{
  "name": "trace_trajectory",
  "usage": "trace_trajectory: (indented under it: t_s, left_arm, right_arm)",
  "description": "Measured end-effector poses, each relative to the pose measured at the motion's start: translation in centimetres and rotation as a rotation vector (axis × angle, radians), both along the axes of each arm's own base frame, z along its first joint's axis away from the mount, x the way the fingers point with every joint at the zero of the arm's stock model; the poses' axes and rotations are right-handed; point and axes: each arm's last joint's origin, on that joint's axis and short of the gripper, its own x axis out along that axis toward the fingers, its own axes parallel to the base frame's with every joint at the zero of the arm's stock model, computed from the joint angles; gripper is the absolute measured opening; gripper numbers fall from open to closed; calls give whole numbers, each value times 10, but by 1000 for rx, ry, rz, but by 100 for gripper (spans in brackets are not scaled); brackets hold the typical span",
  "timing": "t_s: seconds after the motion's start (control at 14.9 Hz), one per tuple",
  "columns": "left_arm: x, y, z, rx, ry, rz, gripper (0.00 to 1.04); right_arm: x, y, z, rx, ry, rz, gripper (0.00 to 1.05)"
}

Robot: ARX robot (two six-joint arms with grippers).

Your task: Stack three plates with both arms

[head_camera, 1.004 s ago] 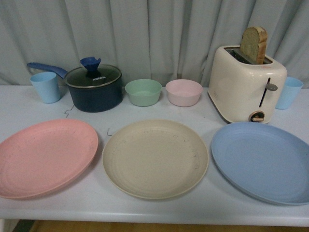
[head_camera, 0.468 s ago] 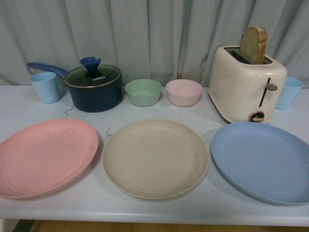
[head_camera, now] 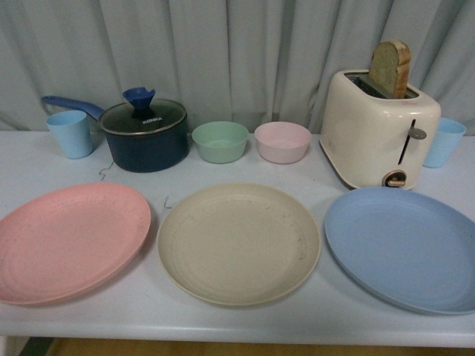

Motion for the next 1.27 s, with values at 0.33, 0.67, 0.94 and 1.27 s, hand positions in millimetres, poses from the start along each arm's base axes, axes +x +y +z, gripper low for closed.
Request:
trace_trajectory:
  t_s: [0.33,0.67,0.94,1.27]
  left_arm:
    - [38,16,2,76,316,210,98]
    - [123,46,2,70,582,104,98]
    - [179,80,-15,-19,722,-23,98]
    - [228,104,-46,-53,846,-58,98]
  right_arm:
    - [0,0,0,-1,0,2,98]
    - [0,0,0,-1,0,2,98]
    - [0,0,0,-1,0,2,98]
    - [0,0,0,-1,0,2,98]
